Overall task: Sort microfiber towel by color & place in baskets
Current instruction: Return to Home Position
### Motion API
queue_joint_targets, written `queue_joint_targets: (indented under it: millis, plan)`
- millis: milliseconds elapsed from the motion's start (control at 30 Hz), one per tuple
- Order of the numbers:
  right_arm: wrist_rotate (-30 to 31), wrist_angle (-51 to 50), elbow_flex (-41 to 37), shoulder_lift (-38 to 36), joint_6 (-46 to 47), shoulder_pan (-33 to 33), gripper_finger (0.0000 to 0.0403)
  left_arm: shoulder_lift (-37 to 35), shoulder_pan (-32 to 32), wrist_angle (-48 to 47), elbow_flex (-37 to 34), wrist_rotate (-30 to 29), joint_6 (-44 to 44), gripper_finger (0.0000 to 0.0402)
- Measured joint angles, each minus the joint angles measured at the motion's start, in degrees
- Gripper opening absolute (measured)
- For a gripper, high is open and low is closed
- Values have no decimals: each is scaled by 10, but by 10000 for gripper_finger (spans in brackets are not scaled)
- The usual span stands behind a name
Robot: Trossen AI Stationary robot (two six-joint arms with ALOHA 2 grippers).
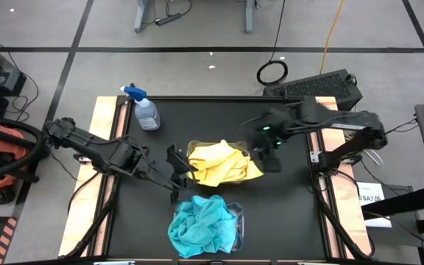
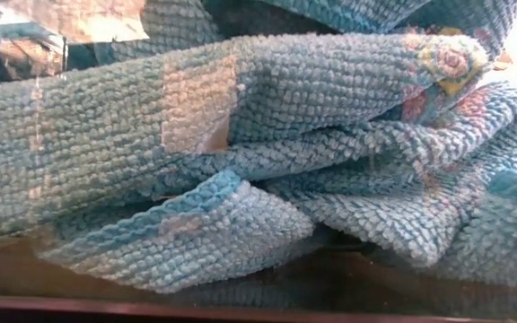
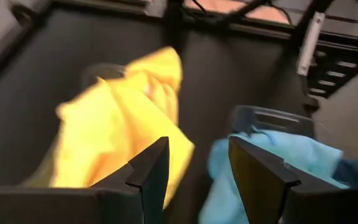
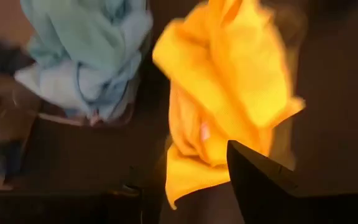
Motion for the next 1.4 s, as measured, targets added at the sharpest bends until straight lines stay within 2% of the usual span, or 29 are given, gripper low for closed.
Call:
queue_joint_targets:
  millis: [400, 533, 667, 800, 1133, 1400]
  plan:
    - [79, 7, -1, -181, 68, 3, 160, -61, 1, -4, 0, -75, 84, 173]
    - [93, 9, -17, -236, 89, 3, 160, -79, 1, -37, -1, -108, 93, 173]
    - [118, 15, -54, -291, 115, 3, 160, -116, 2, -43, -42, -136, 77, 173]
    - [120, 69, -130, -354, 140, 3, 160, -172, 2, -20, -110, -139, 43, 173]
    - [119, 236, -411, -539, 222, 3, 160, -305, 2, 161, -309, -143, -4, 173]
    - [131, 365, -609, -674, 304, 3, 160, -383, 2, 216, -430, -174, -64, 173]
